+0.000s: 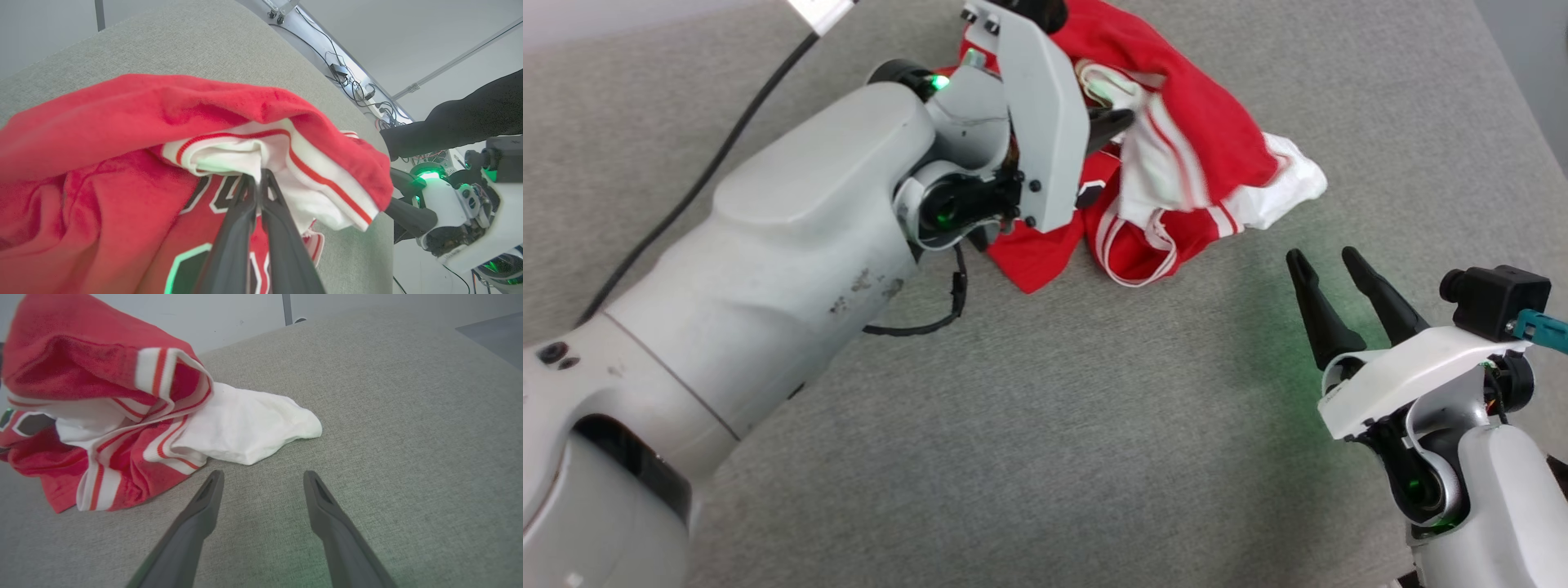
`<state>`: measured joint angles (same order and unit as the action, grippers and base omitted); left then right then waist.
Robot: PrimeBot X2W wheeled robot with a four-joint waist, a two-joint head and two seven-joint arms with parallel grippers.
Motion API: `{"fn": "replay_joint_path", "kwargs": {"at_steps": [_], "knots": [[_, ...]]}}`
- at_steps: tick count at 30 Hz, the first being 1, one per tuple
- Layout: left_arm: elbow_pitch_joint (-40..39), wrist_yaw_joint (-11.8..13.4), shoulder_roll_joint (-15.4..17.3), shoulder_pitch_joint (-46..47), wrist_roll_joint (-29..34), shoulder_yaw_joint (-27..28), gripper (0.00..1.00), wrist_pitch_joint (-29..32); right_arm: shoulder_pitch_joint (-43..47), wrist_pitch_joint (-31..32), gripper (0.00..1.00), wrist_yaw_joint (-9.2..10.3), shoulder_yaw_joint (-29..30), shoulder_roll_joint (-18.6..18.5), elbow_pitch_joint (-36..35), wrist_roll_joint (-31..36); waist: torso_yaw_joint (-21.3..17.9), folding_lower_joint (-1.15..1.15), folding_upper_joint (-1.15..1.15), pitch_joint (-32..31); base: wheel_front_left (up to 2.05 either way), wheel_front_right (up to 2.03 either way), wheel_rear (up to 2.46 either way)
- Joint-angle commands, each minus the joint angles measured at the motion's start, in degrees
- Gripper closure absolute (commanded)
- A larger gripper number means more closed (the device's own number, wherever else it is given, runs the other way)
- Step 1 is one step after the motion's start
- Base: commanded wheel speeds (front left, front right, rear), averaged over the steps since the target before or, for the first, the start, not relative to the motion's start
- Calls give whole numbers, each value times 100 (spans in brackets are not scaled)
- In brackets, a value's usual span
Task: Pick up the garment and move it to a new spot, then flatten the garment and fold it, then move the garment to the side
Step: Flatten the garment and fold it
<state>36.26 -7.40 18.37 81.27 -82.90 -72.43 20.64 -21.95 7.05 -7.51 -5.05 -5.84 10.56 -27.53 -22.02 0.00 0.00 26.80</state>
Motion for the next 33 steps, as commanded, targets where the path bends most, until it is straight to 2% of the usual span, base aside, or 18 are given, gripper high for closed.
{"fn": "replay_joint_path", "kwargs": {"at_steps": [1,7,12,19,27,30,33], "knots": [[-63,-11,-21,63,-58,-2,100,-38,-21,-6,0,4,18,-33,6,38,97,0,0,-68,0,0,0],[-398,-12,26,146,-130,-11,100,-108,143,115,0,4,183,-145,-92,127,520,0,0,-288,0,0,0],[-817,-11,301,184,-304,46,100,-111,279,308,0,4,381,-251,-263,233,1034,0,0,-557,0,0,0],[-1035,-11,1219,-52,-433,27,100,242,431,661,0,4,503,-324,-580,340,1642,0,0,-851,0,0,0],[-569,-11,2330,-447,-249,-38,100,665,559,983,0,4,635,-365,-956,438,1922,0,0,-834,0,0,0],[-183,-11,2551,-538,-205,-48,100,827,627,1069,0,4,666,-376,-1064,450,1935,0,0,-782,0,0,0],[145,-11,2556,-547,-202,-36,100,844,639,1141,0,4,724,-394,-1157,468,1936,0,0,-738,0,0,0]]}}
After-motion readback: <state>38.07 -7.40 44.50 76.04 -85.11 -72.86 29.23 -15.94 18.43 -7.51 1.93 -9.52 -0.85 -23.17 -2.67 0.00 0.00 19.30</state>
